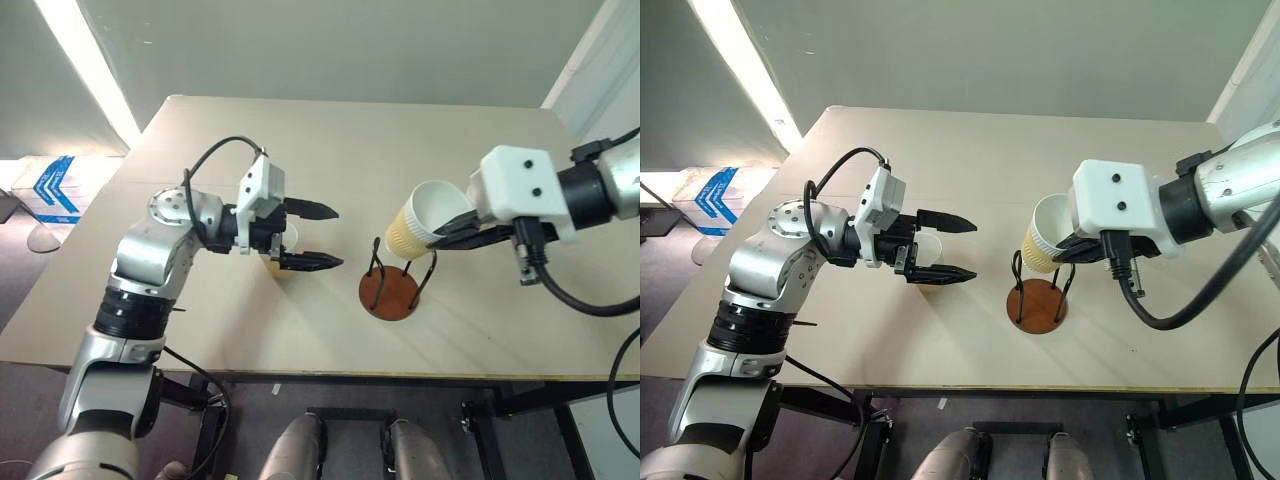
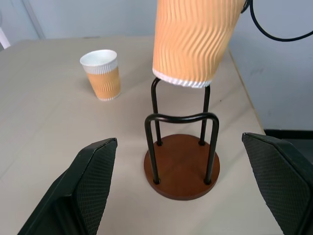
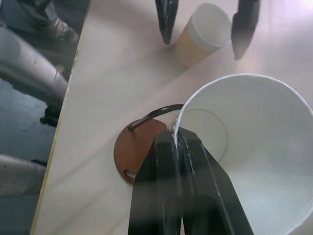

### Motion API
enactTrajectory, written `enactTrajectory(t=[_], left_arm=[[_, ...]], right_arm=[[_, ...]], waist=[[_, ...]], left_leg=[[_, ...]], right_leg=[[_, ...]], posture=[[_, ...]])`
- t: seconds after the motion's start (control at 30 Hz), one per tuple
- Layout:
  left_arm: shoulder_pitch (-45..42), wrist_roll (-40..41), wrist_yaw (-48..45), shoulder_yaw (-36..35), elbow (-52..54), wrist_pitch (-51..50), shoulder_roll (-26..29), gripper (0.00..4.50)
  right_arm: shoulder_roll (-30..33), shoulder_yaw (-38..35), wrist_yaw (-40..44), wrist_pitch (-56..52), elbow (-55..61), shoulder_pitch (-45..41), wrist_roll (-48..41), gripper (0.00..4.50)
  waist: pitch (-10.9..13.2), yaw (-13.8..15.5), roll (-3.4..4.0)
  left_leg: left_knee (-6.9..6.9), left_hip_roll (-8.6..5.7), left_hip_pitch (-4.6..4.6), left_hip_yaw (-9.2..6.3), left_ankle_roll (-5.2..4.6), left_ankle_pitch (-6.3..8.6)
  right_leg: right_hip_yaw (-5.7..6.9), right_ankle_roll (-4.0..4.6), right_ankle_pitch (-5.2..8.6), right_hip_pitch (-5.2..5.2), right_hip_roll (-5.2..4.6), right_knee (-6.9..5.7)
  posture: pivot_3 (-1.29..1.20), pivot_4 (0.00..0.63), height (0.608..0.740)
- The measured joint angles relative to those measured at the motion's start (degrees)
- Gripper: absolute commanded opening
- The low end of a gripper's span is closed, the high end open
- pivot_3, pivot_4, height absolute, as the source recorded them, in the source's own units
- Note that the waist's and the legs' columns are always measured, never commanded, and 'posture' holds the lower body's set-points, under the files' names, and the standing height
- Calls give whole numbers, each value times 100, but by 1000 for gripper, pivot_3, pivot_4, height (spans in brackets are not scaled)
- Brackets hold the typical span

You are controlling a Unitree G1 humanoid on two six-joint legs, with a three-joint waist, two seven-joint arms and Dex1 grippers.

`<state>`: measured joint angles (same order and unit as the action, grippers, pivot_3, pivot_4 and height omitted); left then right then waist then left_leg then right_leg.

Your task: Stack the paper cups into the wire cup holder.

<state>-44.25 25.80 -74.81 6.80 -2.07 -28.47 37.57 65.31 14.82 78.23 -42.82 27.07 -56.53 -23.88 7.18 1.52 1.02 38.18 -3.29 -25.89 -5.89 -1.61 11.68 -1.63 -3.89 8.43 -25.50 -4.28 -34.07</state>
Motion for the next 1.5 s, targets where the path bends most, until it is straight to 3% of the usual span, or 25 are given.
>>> enactTrajectory(t=[0.3,0.33,0.43,0.77,0.93,1.17,1.5], left_arm=[[1,-6,7,5,-7,5,-13,4500],[1,-6,8,5,-6,5,-12,4500],[1,-7,12,5,-5,5,-12,4500],[1,-51,21,9,-5,5,-16,4500],[1,-89,41,24,-4,4,-27,4500],[-48,-144,173,31,-44,4,-102,4500],[-90,-225,403,40,-23,-78,-119,4500]], right_arm=[[-145,270,274,508,-240,52,560,24],[-173,318,282,539,-252,81,609,206],[-286,442,281,629,-302,176,795,989],[-672,380,32,502,-409,159,948,4464],[-753,12,-368,534,-1353,-267,1080,4464],[-704,291,-628,2331,-3709,-214,2341,4464],[-1398,691,-1259,4453,-6836,-750,3788,4464]], waist=[[0,-4,0],[0,-4,0],[0,-4,0],[0,-11,0],[0,2,0],[1,0,1],[3,-27,5]], left_leg=[[-4,1,-3,1,1,1],[-4,1,-3,1,1,0],[-3,1,-3,1,0,0],[-4,1,1,1,-3,-2],[-4,1,-1,-2,-12,-3],[-10,1,2,-8,-34,8],[-20,7,1,-8,-32,6]], right_leg=[[0,2,-1,-7,0,-2],[0,3,-2,-7,0,-3],[0,6,-6,-7,0,-5],[0,15,-12,-7,0,-10],[0,25,-21,-8,0,-7],[2,23,-42,-10,-1,-8],[3,-6,-71,-22,0,-14]], posture=[[0,150,740],[0,150,740],[0,150,740],[0,150,740],[0,150,740],[0,150,740],[0,150,740]])
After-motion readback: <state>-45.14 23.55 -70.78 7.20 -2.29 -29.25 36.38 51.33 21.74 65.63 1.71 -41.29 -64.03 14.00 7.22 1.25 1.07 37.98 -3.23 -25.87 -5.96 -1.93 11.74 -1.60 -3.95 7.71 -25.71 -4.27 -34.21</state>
